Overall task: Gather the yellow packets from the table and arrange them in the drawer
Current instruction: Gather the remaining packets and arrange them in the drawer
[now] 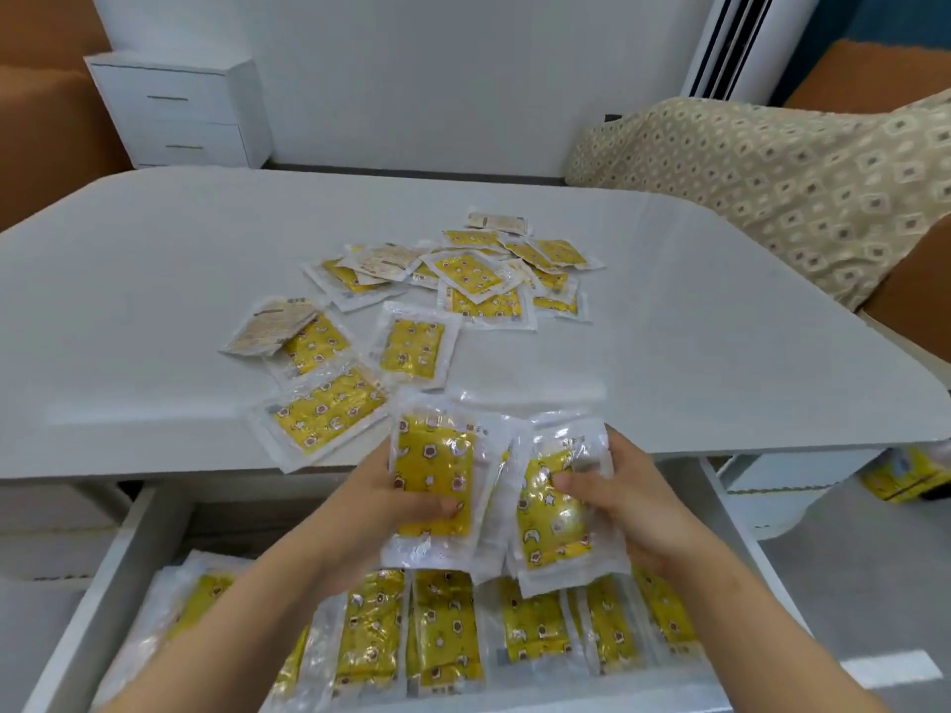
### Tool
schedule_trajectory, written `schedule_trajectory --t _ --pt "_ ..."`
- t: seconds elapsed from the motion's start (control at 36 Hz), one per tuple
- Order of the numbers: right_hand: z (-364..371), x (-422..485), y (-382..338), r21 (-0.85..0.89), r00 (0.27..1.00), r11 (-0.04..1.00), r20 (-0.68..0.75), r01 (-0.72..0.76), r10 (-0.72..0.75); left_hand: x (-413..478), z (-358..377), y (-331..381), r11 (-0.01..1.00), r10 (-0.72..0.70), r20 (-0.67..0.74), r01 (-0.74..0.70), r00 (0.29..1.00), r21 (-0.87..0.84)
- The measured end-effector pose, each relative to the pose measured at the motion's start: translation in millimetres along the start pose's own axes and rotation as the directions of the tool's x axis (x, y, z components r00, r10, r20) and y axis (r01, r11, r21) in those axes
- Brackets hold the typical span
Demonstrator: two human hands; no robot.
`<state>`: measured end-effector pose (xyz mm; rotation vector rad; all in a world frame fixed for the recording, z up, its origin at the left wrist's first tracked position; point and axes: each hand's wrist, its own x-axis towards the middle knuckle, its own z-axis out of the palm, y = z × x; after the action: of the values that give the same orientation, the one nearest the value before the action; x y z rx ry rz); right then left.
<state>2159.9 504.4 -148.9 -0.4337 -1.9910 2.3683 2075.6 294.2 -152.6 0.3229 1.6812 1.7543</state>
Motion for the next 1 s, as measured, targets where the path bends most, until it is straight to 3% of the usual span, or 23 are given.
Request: schedule_trajectory --t 0.11,0.25,0.39,0.61,0.72,0.83,1.0 --pt "-3.8 -4.6 21.8 -0.134 0.993 0.984 -0.014 -0.121 0.120 -6.4 -6.7 -26.5 0.987 -0.113 0.038 0.108 0.993 0.123" --pt "1.6 -0.8 31.6 -0.239 0.978 0.949 -0.033 -0.208 0.206 -1.0 -16.9 -37.7 0.949 -0.226 -0.018 0.225 0.974 0.219" --pt "19.3 10.3 29.5 -0.170 0.969 0.955 0.005 -0.243 0.247 -3.9 -33.7 -31.5 0.944 -0.263 -0.075 0.273 0.962 0.186" --pt "68.2 33.3 47.4 -0.066 0.885 0.894 0.128 -0.443 0.448 -32.5 -85.4 -33.0 0.924 -0.373 0.009 0.371 0.928 0.087" --pt "88.4 38.8 57.6 -0.056 0.860 0.870 0.135 -0.490 0.493 -43.0 -102.2 -37.3 0.901 -0.412 -0.107 0.422 0.905 0.097" --pt "97.5 40.6 66.5 -0.063 0.853 0.856 0.066 -0.514 0.517 -47.4 -114.3 -43.7 0.852 -0.482 -0.261 0.517 0.836 0.084" --pt "92.8 33.9 77.6 -0.254 0.887 0.855 -0.025 -0.452 0.462 -42.0 -108.9 -54.9 0.710 -0.417 -0.398 0.566 0.817 0.419"
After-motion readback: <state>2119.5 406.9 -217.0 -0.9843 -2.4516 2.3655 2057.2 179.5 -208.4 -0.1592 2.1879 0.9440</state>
